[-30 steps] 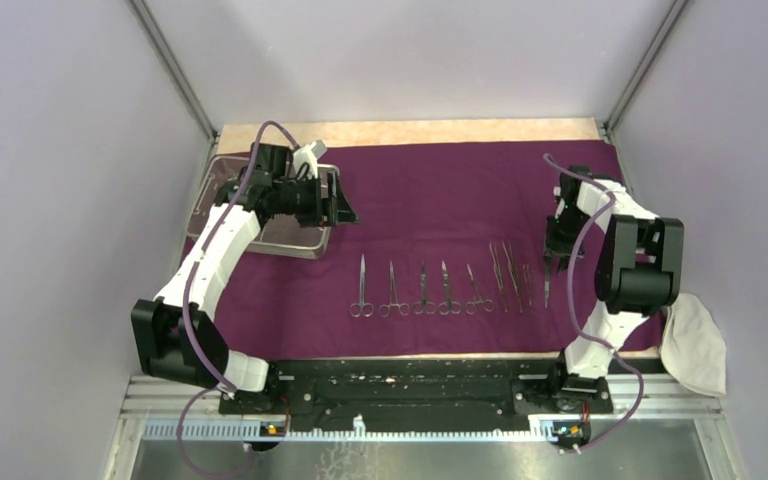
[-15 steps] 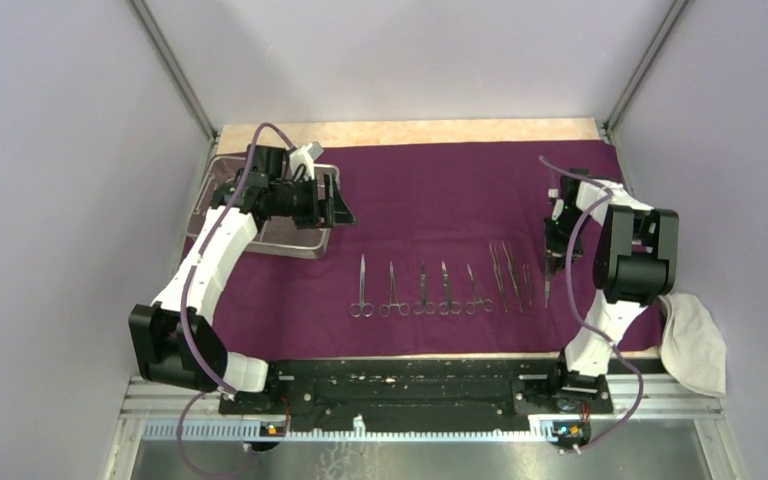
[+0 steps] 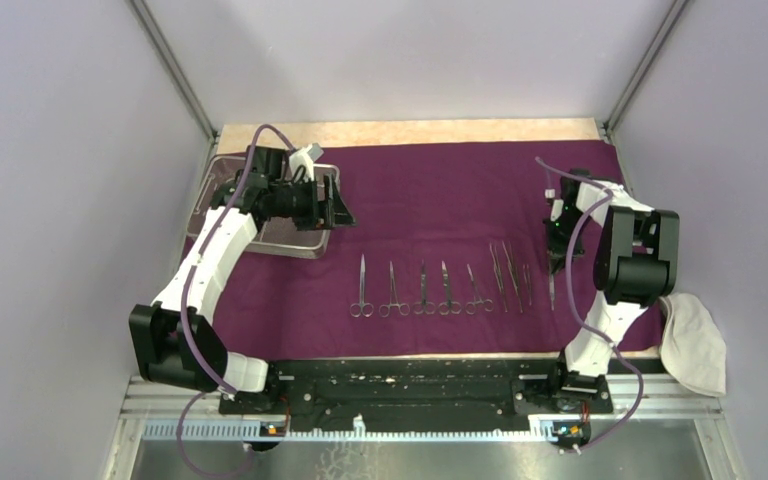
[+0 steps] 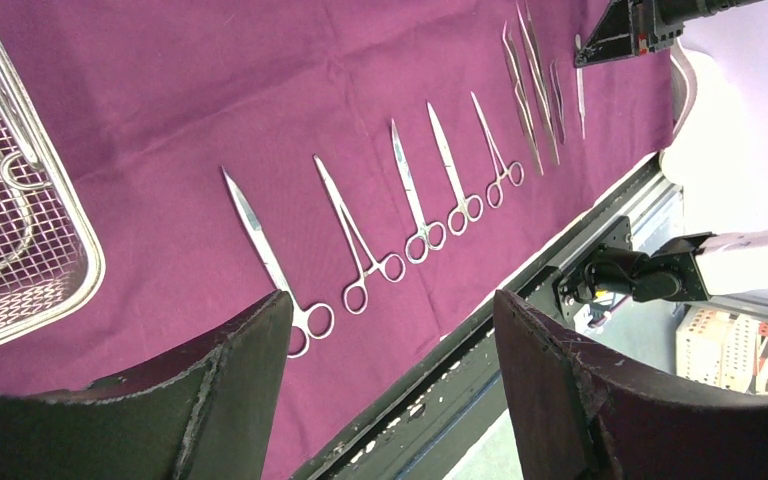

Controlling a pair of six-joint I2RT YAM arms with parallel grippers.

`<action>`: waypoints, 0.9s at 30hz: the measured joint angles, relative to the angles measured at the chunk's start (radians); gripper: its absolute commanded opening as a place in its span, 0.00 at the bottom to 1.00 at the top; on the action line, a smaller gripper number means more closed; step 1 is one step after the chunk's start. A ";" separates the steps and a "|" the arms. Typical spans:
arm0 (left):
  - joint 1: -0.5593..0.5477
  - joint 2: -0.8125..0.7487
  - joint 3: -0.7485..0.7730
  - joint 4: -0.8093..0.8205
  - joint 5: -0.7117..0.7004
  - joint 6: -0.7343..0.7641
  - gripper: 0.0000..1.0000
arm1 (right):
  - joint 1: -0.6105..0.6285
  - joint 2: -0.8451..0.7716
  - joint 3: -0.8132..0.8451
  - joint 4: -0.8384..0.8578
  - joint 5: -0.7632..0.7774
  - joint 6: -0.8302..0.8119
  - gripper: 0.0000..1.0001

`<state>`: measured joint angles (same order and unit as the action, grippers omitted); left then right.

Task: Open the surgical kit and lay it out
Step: Place the medical item in the surgical kit.

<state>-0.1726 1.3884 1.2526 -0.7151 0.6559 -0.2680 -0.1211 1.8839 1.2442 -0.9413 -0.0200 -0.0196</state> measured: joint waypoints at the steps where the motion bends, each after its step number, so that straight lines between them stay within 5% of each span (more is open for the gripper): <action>1: 0.000 0.000 0.000 0.000 0.003 0.000 0.80 | 0.000 0.000 0.000 0.001 0.000 -0.006 0.08; 27: 0.003 -0.001 -0.011 0.005 0.032 -0.018 0.80 | 0.047 -0.039 0.002 0.013 0.058 -0.048 0.08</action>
<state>-0.1692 1.3876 1.2411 -0.7097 0.6876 -0.2859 -0.0738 1.8450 1.2457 -0.9279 0.0376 -0.0681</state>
